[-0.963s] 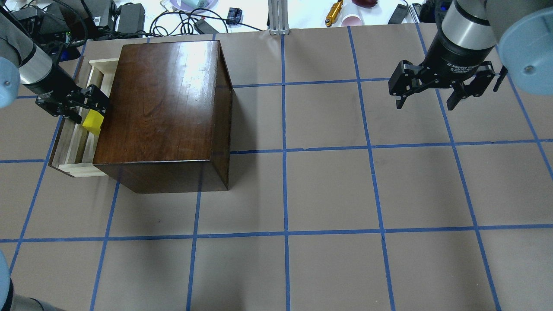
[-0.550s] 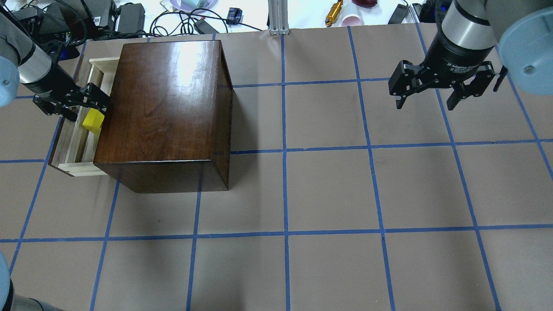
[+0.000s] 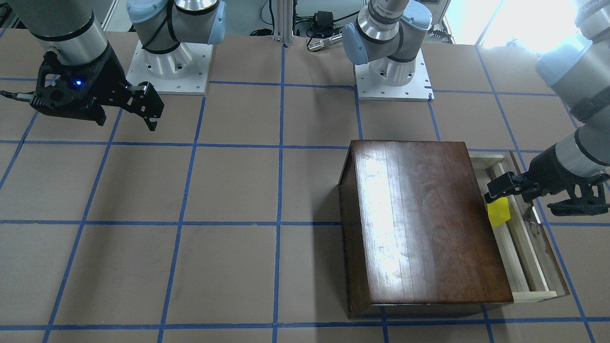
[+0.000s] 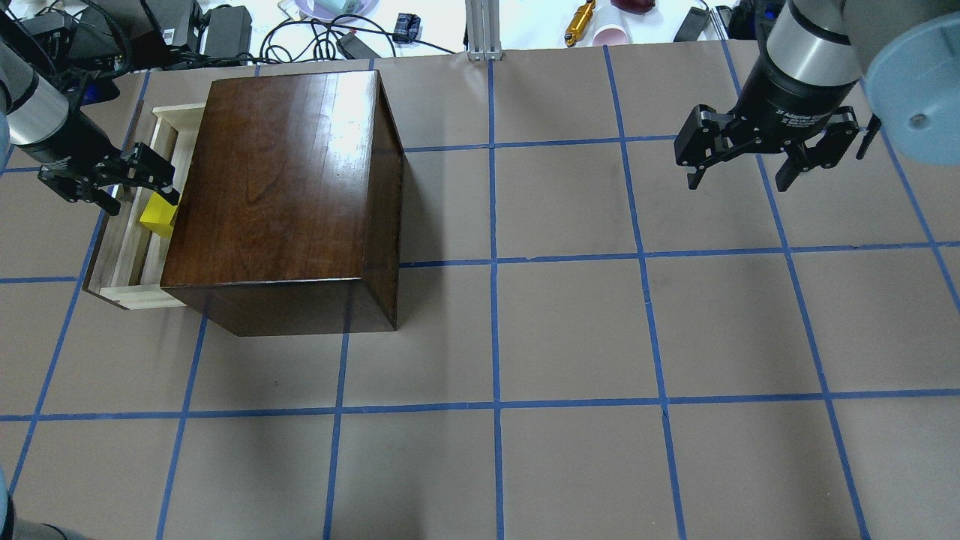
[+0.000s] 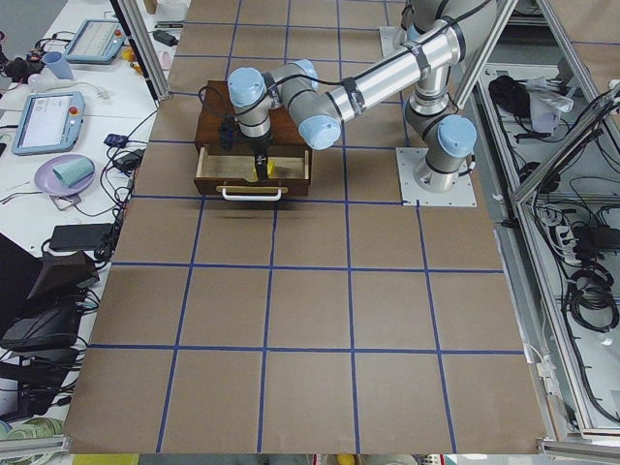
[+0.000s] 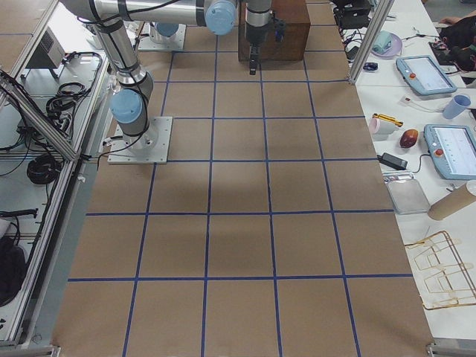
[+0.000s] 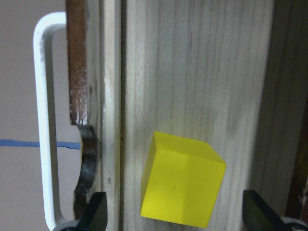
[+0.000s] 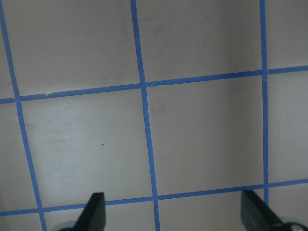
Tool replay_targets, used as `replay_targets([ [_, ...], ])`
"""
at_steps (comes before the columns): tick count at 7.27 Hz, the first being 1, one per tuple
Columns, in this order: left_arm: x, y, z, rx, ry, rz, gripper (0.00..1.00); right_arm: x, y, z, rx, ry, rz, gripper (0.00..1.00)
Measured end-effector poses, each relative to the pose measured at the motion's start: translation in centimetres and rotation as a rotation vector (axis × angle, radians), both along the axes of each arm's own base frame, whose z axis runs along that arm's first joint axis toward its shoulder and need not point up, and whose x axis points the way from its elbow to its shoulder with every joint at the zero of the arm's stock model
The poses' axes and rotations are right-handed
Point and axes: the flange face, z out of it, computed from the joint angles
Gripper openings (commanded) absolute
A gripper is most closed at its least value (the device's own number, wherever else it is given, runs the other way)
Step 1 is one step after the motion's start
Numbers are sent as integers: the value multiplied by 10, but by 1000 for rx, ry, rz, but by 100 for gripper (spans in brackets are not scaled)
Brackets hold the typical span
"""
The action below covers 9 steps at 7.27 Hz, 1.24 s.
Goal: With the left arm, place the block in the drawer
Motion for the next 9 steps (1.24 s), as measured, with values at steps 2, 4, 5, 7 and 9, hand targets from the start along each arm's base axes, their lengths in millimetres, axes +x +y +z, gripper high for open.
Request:
replay_targets([
  [2, -9, 12, 45, 24, 9, -1, 100, 0, 0, 0, 0, 0, 0, 100],
  [4, -21, 28, 102, 40, 15, -7, 100, 0, 0, 0, 0, 1, 0, 100],
  [5, -31, 37, 124, 36, 13, -14, 100, 0, 0, 0, 0, 0, 0, 100],
  [7, -76, 47, 149, 20, -4, -8, 100, 0, 0, 0, 0, 1, 0, 100],
  [9, -143, 46, 151, 21, -17, 39, 100, 0, 0, 0, 0, 1, 0, 100],
])
